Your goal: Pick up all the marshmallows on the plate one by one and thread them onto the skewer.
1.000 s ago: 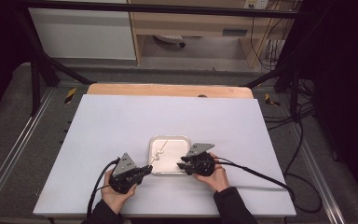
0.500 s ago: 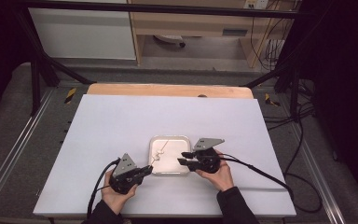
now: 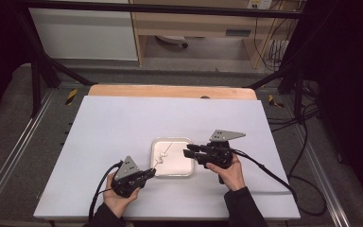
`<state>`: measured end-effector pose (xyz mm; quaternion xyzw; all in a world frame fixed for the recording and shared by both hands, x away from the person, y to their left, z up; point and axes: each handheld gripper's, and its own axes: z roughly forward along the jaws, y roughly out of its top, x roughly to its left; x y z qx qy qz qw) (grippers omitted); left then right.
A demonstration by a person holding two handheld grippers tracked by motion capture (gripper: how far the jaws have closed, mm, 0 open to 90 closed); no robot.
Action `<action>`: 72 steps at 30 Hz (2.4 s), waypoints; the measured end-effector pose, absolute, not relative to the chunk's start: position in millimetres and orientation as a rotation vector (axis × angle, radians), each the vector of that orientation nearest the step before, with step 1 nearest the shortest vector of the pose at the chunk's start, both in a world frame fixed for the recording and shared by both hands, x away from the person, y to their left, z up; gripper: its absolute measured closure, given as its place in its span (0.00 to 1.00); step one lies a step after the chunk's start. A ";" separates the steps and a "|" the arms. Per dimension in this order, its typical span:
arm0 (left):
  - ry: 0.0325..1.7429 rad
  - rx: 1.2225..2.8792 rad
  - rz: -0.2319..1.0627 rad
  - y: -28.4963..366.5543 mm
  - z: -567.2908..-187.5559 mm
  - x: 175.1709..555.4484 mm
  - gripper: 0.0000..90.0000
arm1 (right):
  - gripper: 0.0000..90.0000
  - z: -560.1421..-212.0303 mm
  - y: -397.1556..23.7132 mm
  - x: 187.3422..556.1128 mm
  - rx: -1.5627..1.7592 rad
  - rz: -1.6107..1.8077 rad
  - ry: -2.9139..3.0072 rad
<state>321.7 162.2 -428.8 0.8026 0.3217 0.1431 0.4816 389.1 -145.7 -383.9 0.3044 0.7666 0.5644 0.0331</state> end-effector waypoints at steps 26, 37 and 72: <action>0.760 1.943 0.351 159.9 -427.0 319.8 0.98 | 0.77 -370.2 -126.6 413.3 1.048 2.032 2.271; 0.754 1.940 0.352 159.7 -426.6 319.7 0.98 | 0.78 -374.4 -123.5 415.1 1.059 2.061 2.289; 0.739 1.952 0.355 157.8 -429.4 318.7 0.98 | 0.85 -390.8 -109.1 402.5 1.073 2.134 2.296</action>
